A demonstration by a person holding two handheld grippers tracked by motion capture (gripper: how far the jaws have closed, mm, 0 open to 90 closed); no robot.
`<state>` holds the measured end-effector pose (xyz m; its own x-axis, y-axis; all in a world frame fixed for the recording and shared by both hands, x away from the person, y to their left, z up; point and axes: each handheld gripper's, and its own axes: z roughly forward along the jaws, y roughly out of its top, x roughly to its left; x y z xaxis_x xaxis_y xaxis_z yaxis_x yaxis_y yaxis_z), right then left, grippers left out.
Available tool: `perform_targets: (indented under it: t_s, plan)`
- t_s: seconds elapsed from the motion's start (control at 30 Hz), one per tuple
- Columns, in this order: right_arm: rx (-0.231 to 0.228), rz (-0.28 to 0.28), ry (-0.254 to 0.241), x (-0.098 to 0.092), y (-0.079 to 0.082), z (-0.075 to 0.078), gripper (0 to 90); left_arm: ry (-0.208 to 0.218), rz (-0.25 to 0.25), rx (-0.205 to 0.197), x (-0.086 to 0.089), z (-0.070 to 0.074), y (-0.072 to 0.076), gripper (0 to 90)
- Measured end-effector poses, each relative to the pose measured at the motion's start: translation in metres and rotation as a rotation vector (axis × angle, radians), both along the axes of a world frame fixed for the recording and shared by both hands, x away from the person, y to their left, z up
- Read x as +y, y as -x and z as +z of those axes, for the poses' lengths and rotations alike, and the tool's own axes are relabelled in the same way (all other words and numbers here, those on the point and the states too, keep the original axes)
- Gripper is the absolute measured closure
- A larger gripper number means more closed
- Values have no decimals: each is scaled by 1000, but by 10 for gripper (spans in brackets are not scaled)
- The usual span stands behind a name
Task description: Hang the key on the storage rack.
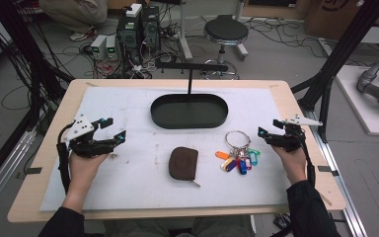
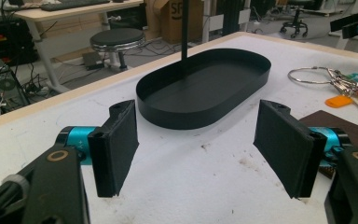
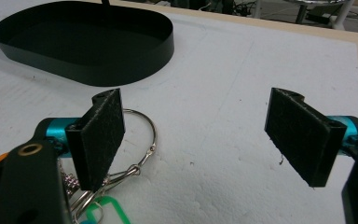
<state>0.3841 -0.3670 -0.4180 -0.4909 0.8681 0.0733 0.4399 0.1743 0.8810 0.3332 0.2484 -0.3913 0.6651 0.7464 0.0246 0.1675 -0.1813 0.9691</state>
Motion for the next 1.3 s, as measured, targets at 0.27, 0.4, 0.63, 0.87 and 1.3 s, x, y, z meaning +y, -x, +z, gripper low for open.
perform_targets:
  t_s: [0.27,0.4,0.63,0.87,1.3]
  plan:
    - [-10,-2,-3,0,1,2,286,0,11,19,0,-3,-1,300]
    - [12,-10,-5,-3,0,1,365,-2,14,35,-2,-4,-3,300]
    - [68,12,-23,-3,-2,-2,557,-31,13,49,-7,-7,-6,300]
    - [163,23,-47,6,-10,-11,624,-35,17,56,-8,-8,-5,300]
    - [277,55,-24,27,-23,-23,626,-46,15,71,-12,-11,-5,300]
